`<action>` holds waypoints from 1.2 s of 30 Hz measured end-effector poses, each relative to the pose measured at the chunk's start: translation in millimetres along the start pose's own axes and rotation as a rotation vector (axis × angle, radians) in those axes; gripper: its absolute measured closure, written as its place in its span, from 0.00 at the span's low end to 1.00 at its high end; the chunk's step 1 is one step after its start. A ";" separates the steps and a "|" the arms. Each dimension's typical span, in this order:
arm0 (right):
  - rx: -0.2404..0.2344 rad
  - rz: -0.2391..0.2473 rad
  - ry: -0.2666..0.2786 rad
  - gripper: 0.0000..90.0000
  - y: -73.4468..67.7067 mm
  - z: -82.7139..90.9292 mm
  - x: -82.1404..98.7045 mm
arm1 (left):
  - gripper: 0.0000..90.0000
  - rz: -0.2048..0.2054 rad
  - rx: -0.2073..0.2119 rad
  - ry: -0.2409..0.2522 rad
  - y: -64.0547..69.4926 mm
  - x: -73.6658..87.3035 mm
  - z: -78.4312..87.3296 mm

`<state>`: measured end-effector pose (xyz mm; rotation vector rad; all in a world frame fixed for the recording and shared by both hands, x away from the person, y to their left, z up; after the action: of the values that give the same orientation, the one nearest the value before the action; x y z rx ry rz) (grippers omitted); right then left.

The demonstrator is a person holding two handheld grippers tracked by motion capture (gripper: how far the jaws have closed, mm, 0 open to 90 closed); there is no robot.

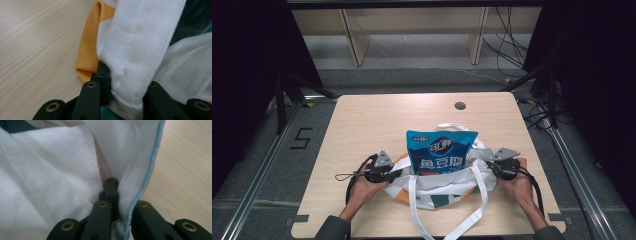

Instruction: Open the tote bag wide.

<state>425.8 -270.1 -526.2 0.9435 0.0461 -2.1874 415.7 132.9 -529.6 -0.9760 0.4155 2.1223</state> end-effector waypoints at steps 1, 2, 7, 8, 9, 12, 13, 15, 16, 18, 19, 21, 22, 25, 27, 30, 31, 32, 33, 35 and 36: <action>-0.008 0.002 -0.001 0.98 1.3 0.3 0.4 | 0.84 -0.005 -0.010 -0.006 0.3 -0.8 0.9; -0.013 -0.023 0.002 0.98 1.9 1.0 0.6 | 0.80 -0.014 -0.024 -0.014 -0.6 -1.6 1.9; -0.004 -0.094 0.044 0.80 10.0 13.5 -2.0 | 0.53 0.037 -0.037 -0.006 -3.5 -9.0 20.4; 0.005 -0.114 0.082 0.75 15.2 18.9 -4.1 | 0.48 0.040 -0.033 0.009 -4.1 -12.5 26.1; -0.001 -0.152 0.114 0.70 18.3 25.4 -5.9 | 0.43 0.053 -0.031 0.019 -3.9 -16.7 31.5; -0.013 -0.233 0.200 0.63 23.5 53.2 -16.5 | 0.37 0.062 -0.029 0.085 -0.6 -33.8 49.2; -0.026 -0.239 0.219 0.62 23.2 59.9 -19.6 | 0.37 0.038 -0.028 0.109 2.1 -41.3 55.4; -0.066 -0.241 0.277 0.61 21.2 76.3 -27.6 | 0.38 0.007 -0.039 0.128 6.5 -52.2 60.1; -0.129 -0.261 0.303 0.61 14.5 84.2 -33.5 | 0.40 -0.001 -0.037 0.127 7.9 -56.1 60.2; -0.187 -0.227 0.317 0.59 3.7 89.7 -40.7 | 0.44 -0.024 -0.037 0.117 8.9 -64.6 56.5; -0.215 -0.198 0.325 0.59 -3.9 90.4 -44.9 | 0.45 -0.029 -0.041 0.121 8.4 -68.2 52.7; -0.248 -0.142 0.308 0.57 -18.8 89.9 -51.8 | 0.50 -0.037 -0.030 0.122 6.4 -73.0 44.2; -0.264 -0.123 0.301 0.56 -25.6 87.8 -54.9 | 0.50 -0.020 -0.005 0.126 7.2 -74.7 38.9; -0.307 -0.073 0.278 0.52 -38.9 79.7 -62.9 | 0.57 -0.026 0.044 0.119 4.5 -79.4 24.8; -0.315 -0.036 0.265 0.53 -43.2 72.1 -66.4 | 0.70 -0.016 0.058 0.128 0.4 -82.5 14.5; -0.340 0.012 0.193 0.68 -47.0 61.1 -64.2 | 0.86 -0.017 0.046 0.115 -8.3 -84.9 1.2; -0.341 0.034 0.188 0.72 -47.0 59.3 -62.7 | 0.88 0.009 0.042 0.119 -13.3 -84.9 -4.9; -0.347 0.058 0.164 0.79 -47.6 58.0 -59.2 | 0.91 0.047 0.038 0.135 -17.6 -85.2 -10.9; -0.347 0.080 0.150 0.84 -48.3 58.0 -56.4 | 0.93 0.057 0.040 0.125 -22.1 -84.5 -14.1; -0.338 0.097 0.121 0.88 -50.1 59.7 -52.0 | 0.94 0.102 0.027 0.103 -32.9 -80.2 -25.0; -0.338 0.104 0.104 0.89 -53.1 61.6 -49.9 | 0.95 0.123 0.030 0.092 -36.4 -77.0 -31.4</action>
<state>376.4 -219.4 -462.2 0.8444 0.3949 -1.9542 491.8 101.3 -491.5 -1.0582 0.5641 2.1796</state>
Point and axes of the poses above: each handheld gripper's, and its own axes: z roughly backward along the jaws, x roughly out of its underside, y roughly to its right, the point moved 3 cm from there along -z, roughly forward along the jaws, and after that the axes turned 2 degrees about z, right-handed, at the moved point
